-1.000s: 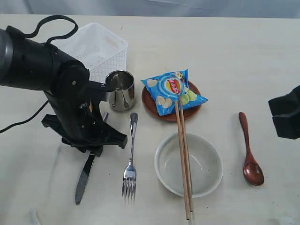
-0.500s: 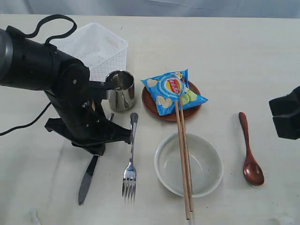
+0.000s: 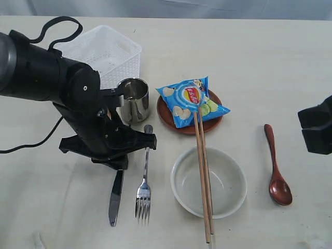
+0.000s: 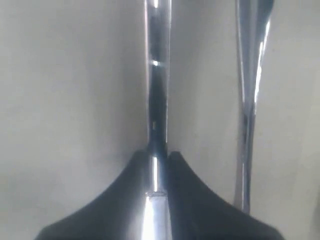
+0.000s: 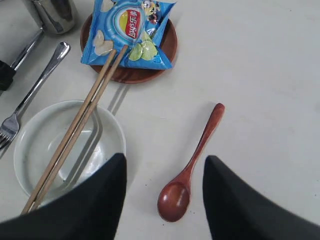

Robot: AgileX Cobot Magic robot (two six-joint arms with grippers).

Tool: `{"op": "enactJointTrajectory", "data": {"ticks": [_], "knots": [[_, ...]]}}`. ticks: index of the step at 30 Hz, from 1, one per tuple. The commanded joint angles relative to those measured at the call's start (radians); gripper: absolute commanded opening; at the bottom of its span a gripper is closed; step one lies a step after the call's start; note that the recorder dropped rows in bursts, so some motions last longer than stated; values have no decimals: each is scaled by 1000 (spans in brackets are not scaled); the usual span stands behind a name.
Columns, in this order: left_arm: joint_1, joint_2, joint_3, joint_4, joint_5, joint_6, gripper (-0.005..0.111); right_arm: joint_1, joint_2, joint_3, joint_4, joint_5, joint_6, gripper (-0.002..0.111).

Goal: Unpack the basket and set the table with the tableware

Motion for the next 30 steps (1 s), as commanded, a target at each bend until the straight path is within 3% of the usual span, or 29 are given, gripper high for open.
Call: {"op": "enactJointTrajectory", "data": {"ticks": [1, 7, 9, 14, 19, 28, 30], "knots": [[2, 1, -2, -7, -8, -4, 7, -1, -6, -6, -12, 2, -3, 46], [2, -3, -2, -4, -7, -4, 39, -1, -6, -6, -12, 2, -3, 46], [2, -12, -2, -4, -7, 0, 43, -1, -6, -6, -12, 2, -3, 46], [2, -69, -2, 5, -5, 49, 33, -1, -6, -6, -12, 6, -3, 46], [2, -205, 31, 63, -10, 52, 0, -1, -6, -6, -12, 33, -3, 46], [-11, -784, 325, 108, -277, 59, 0, -1, -17, -6, 41, 80, -109, 46], [-9, -933, 390, 111, -327, 73, 0, -1, -27, -6, 43, 83, -105, 42]]}}
